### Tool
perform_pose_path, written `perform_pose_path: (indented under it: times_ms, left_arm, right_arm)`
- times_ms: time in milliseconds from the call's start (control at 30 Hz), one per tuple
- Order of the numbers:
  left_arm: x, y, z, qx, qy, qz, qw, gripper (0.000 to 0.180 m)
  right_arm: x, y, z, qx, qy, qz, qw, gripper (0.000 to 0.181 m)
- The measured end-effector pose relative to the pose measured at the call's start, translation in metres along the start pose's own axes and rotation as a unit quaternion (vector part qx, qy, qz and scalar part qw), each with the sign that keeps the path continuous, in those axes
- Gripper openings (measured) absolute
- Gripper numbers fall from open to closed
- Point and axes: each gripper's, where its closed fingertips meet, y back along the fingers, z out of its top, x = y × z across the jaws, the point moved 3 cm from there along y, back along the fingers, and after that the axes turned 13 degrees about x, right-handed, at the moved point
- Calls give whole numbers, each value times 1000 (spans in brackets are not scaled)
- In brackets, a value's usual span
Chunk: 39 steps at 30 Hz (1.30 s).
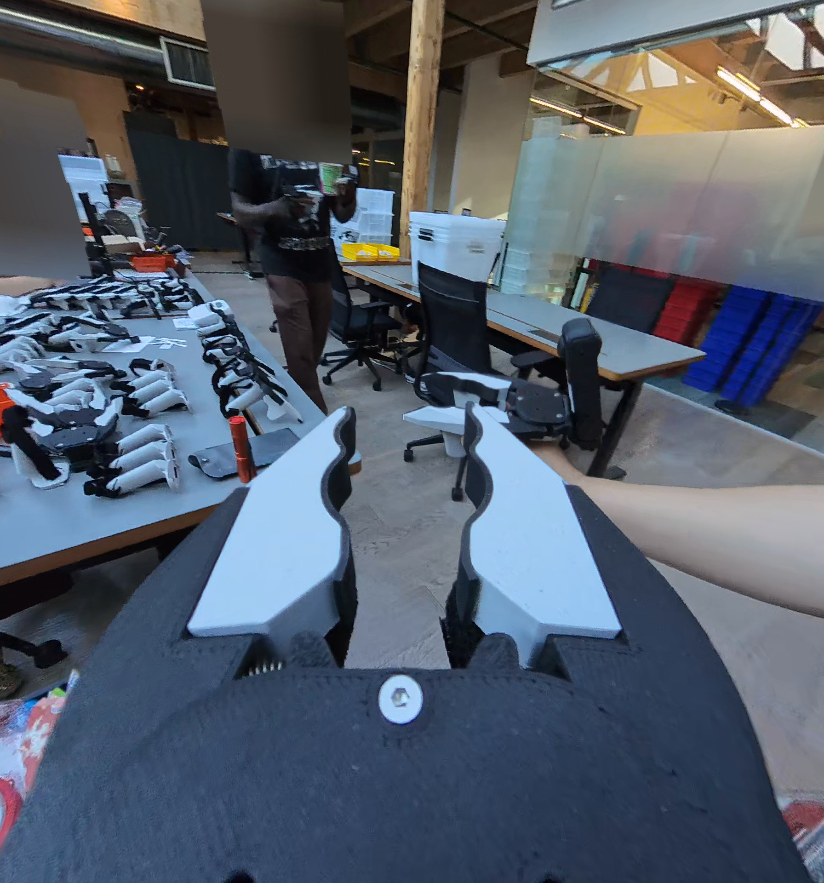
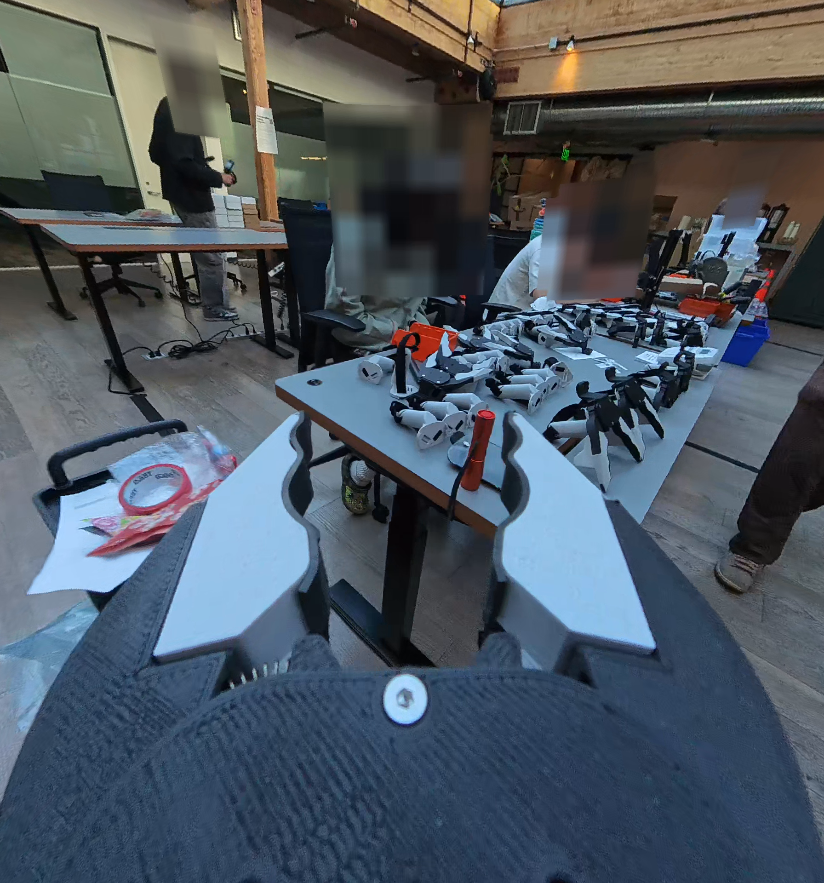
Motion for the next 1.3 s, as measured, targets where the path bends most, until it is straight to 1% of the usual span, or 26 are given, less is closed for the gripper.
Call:
perform_pose_path:
  times_ms: [133,233,400,467,633,800,933,1067,1200,1300]
  left_arm:
    - [37,-27,9,3,23,45,999,45]
    - [72,-41,11,14,12,84,996,44]
    - [133,-63,8,32,8,104,994,44]
    - [154,-70,7,41,11,109,993,39]
    - [193,-75,-1,37,27,153,987,38]
    - [218,-74,-9,35,8,229,973,34]
    - [228,-74,-13,47,2,251,967,32]
    - [233,-78,-13,42,25,248,968,32]
    - [239,-82,-12,49,13,258,965,32]
    - [241,-86,-13,54,18,253,966,32]
  right_arm:
    - [-34,-85,-21,23,3,4,1000,84]
    - [-58,-144,-36,13,-10,-14,1000,84]
    - [-82,-227,-64,-4,-29,-47,998,85]
    - [-83,-256,-72,-13,-30,-48,998,85]
    - [-90,-318,-93,-5,-34,-45,998,86]
    - [-96,-364,-119,2,-39,-41,998,85]
    - [-103,-384,-126,0,-44,-38,998,85]
    - [-106,-401,-129,4,-45,-31,999,84]
    - [-99,-416,-133,18,-33,-22,999,83]
    - [-98,-424,-134,23,-36,-22,999,78]
